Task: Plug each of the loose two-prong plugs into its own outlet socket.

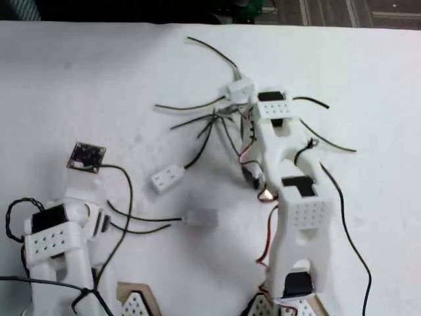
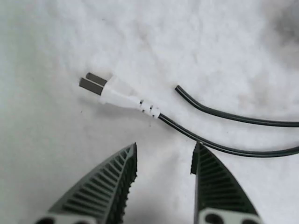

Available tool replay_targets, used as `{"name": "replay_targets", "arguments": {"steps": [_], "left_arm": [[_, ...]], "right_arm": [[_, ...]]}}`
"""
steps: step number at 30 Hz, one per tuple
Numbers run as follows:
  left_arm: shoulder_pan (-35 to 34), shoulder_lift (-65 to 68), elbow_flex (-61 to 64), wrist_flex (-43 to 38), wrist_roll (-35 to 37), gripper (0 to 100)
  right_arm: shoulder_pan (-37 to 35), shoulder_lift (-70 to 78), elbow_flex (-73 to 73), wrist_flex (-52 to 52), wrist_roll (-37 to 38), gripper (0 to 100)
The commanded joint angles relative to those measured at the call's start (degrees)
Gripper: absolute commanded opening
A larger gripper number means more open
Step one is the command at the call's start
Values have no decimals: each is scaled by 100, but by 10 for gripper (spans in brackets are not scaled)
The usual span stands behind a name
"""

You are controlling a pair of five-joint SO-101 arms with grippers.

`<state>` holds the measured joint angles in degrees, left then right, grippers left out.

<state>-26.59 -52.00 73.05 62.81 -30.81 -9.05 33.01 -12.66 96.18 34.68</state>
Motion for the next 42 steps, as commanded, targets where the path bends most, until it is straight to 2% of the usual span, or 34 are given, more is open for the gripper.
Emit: {"name": "replay_targets", "arguments": {"steps": [1, 10, 18, 25, 33, 42], "left_arm": [[13, -110, 9, -70, -44, 200], [13, -110, 9, -70, -44, 200], [13, -110, 9, -70, -44, 199], [13, -110, 9, -70, -53, 199], [13, -110, 9, -70, -53, 199], [13, -110, 9, -70, -53, 199]], "right_arm": [[13, -778, -26, 189, 18, 17], [-171, -637, 756, 189, 53, 17], [-673, 444, 738, -4, 44, 17], [-892, 629, 730, -84, 44, 17], [-866, -514, 536, 198, -35, 17], [-1086, -2510, 527, 101, -1424, 17]]}}
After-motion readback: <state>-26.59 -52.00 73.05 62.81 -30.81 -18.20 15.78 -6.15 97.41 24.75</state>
